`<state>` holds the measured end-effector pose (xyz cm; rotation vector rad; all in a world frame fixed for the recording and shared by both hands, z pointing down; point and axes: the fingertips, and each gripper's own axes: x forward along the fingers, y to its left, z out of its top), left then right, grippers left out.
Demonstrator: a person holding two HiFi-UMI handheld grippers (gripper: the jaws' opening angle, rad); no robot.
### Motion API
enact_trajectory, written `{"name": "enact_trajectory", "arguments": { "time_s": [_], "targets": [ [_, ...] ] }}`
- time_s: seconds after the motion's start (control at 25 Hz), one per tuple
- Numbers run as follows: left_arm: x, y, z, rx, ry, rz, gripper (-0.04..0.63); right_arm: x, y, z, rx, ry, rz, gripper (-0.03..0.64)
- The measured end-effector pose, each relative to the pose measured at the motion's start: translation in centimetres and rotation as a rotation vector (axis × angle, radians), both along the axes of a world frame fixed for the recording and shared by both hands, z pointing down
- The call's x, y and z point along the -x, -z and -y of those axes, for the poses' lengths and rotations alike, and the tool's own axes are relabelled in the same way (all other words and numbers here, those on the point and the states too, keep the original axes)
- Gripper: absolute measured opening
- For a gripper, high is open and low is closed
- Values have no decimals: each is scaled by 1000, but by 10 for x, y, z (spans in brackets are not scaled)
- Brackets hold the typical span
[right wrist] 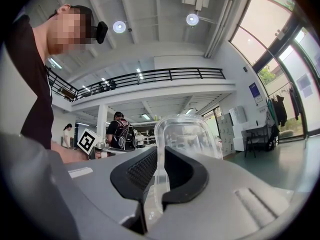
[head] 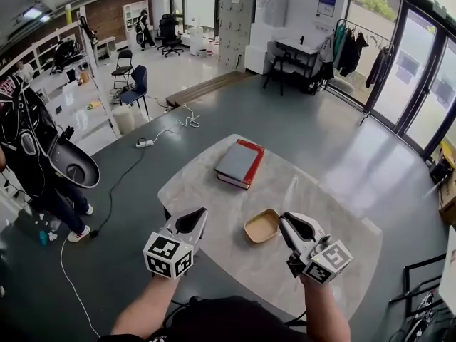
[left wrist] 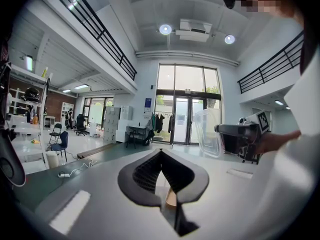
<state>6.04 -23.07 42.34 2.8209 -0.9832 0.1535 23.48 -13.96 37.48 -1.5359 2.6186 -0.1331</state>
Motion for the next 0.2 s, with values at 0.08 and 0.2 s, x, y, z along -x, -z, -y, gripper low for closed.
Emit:
{"name": "enact_trajectory", "arguments": {
  "time_s": [0.08,0.2],
  "targets": [
    [0,0,0,0,-1,0,3,0,0,0,0,-2,2,60],
    [-1,0,-3,1,-1,1,3,0,-2,-2,10,-1,2,60]
  ]
}}
